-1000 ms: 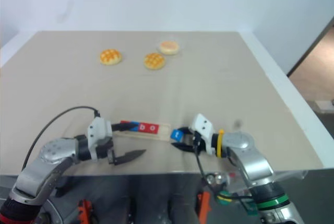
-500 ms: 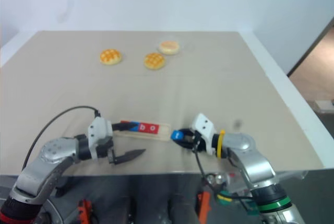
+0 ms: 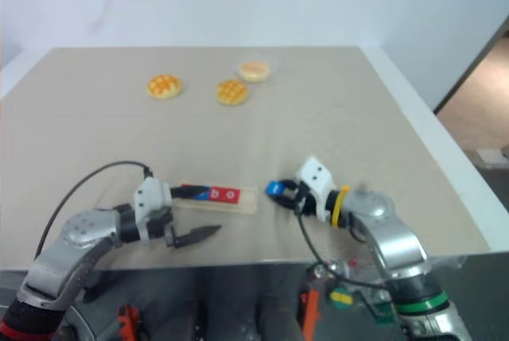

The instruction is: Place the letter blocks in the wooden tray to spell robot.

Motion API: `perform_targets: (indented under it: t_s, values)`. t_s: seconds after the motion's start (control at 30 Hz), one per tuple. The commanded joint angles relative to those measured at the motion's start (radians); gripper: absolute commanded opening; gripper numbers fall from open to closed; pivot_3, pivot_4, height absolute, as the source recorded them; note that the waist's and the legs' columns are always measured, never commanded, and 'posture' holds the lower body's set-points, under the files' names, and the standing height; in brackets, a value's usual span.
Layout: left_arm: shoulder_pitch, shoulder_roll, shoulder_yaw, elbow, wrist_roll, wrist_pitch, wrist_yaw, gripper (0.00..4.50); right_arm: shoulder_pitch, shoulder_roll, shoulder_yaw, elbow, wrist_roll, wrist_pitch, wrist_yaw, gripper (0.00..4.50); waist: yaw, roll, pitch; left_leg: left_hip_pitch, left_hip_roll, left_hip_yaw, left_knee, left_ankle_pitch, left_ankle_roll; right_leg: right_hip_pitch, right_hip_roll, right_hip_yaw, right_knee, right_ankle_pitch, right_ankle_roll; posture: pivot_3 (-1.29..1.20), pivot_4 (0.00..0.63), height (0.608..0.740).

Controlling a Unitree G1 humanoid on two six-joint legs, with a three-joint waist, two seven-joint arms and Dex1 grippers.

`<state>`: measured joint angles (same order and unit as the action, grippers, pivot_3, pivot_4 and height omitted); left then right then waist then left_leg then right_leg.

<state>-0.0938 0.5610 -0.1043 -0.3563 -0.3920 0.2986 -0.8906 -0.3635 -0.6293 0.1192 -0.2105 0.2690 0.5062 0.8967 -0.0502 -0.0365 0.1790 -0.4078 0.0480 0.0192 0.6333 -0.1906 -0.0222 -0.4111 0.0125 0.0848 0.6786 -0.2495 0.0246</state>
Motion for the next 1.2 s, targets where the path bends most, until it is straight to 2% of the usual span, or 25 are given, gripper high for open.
perform_targets:
  t_s: [0.03, 0.3, 0.5, 1.17, 1.2]
  values:
    - [-0.006, 0.0, 0.037, 0.014, 0.002, -0.041, 0.005, 4.5, -0.077, -0.003, 0.066, -0.007, 0.011, -0.002, 0.085, 1.24, 0.0, 0.0, 0.0, 0.0, 0.0, 0.0, -0.001, 0.0, 0.0, 0.0, 0.0, 0.0, 0.0, 0.0, 0.0, 0.0, 0.15, 0.74]
    - [0.005, 0.001, 0.039, -0.007, -0.004, -0.042, 0.015, 4.5, -0.146, 0.011, 0.182, 0.145, -0.065, -0.107, 0.18, 1.24, 0.003, 0.0, 0.0, -0.001, -0.001, -0.001, -0.004, -0.003, -0.004, -0.001, -0.001, -0.001, 0.0, -0.003, 0.005, 0.0, 0.15, 0.74]
    - [0.023, 0.008, 0.043, -0.025, -0.001, -0.039, 0.022, 4.5, -0.166, 0.028, 0.193, 0.2, -0.073, -0.13, 0.213, 1.24, 0.003, 0.0, 0.0, -0.001, 0.0, -0.001, -0.004, -0.004, -0.005, -0.001, 0.0, -0.001, -0.001, -0.004, 0.005, 0.0, 0.15, 0.74]
    - [0.021, 0.006, 0.03, -0.056, -0.005, -0.024, 0.033, 4.5, -0.162, 0.066, 0.195, 0.207, -0.089, -0.113, 0.216, 1.24, 0.002, 0.0, 0.0, -0.001, 0.0, -0.001, -0.004, -0.004, -0.005, -0.001, 0.0, -0.001, -0.001, -0.004, 0.005, 0.0, 0.15, 0.74]
    - [0.021, 0.007, 0.028, -0.057, -0.004, -0.023, 0.033, 4.5, -0.163, 0.068, 0.195, 0.208, -0.089, -0.113, 0.215, 1.74, 0.002, 0.0, 0.0, -0.001, 0.0, -0.001, -0.004, -0.004, -0.005, -0.001, 0.0, -0.001, -0.001, -0.004, 0.005, 0.0, 0.15, 0.74]
